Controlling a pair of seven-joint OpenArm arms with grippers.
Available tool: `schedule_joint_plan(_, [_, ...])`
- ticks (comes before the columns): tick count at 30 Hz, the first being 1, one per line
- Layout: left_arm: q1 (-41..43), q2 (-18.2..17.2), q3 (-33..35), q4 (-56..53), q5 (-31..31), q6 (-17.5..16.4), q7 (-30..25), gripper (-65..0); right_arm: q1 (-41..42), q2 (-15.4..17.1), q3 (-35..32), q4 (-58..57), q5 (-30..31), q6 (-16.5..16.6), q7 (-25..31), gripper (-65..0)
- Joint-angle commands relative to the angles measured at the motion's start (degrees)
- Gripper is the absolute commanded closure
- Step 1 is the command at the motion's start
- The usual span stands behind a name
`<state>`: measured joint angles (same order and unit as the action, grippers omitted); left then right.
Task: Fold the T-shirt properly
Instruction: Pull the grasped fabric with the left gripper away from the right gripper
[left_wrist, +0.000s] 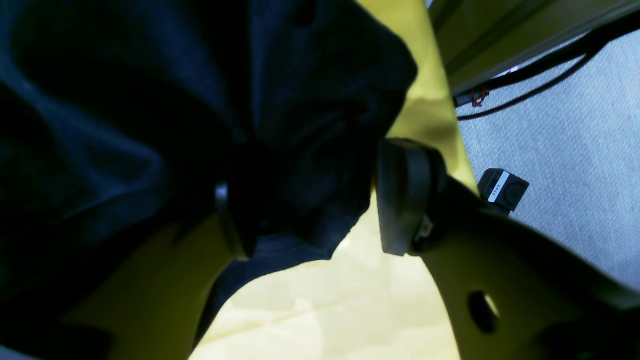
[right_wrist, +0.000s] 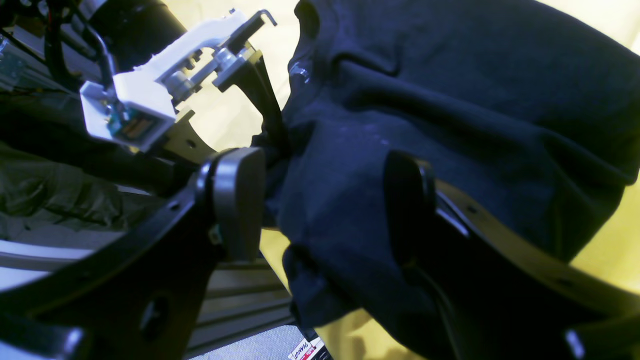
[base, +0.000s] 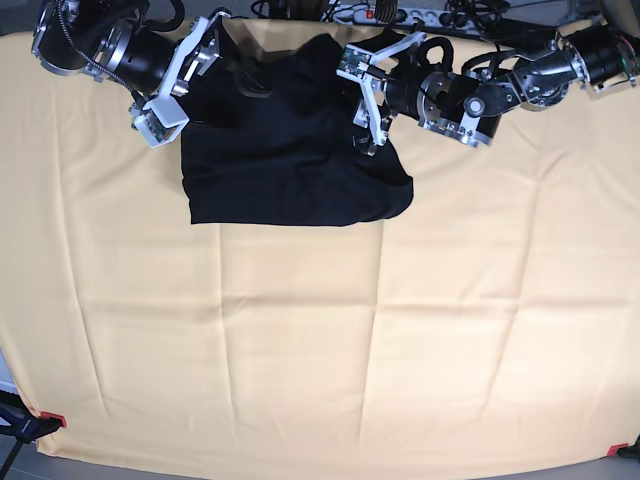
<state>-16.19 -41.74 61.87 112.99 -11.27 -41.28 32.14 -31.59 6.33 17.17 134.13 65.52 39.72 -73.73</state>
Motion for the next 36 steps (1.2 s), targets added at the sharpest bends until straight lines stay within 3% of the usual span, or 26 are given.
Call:
schedule_joint_plan(1, [-0.2,1.0,0.2,0.0,0.9,1.3,-0.5,-24.7,-0.2,0.2,0.1,0.9,1.5,0.3,1.1,-39.4])
schedule_joint_plan(4, [-0.2,0.9,0.2,0.0,1.0,1.3,-0.4,-2.2,-0.2,0.2,0.1,0.9,1.5,0.3,1.1,-39.4])
schedule_joint_plan(5, [-0.2,0.8,0.2,0.1,1.7,1.3,-0.2,0.0,-0.2,0.2,0.1,0.9,1.5,0.3,1.1,-39.4])
schedule_joint_plan(9, [-0.9,-0.5,0.2,0.9,2.3,1.3,1.3,0.0,-0.2,0.2,0.1,0.9,1.5,0.3,1.1,-39.4])
schedule_joint_plan(20, [-3.5,-9.7,0.2,7.8,-0.2,1.3,1.3,0.0,-0.1,0.2,0.1,0.9,1.5,0.3,1.1,-39.4])
schedule_joint_plan(32, [-6.3,-11.0,-0.2,7.6,9.4,1.4,1.3,0.0,-0.2,0.2,0.1,0.9,1.5,0.3,1.1,-39.4])
schedule_joint_plan(34, [-7.1,-11.0,-0.2,7.6,11.7,4.8,1.3,0.0,-0.2,0.2,0.1,0.9,1.5,0.3,1.1,-39.4])
schedule_joint_plan(36, [-8.0,-11.4,-0.2,7.6,13.5,5.4,1.3,0.0,-0.2,0.2,0.1,0.9,1.5,0.3,1.1,-39.4])
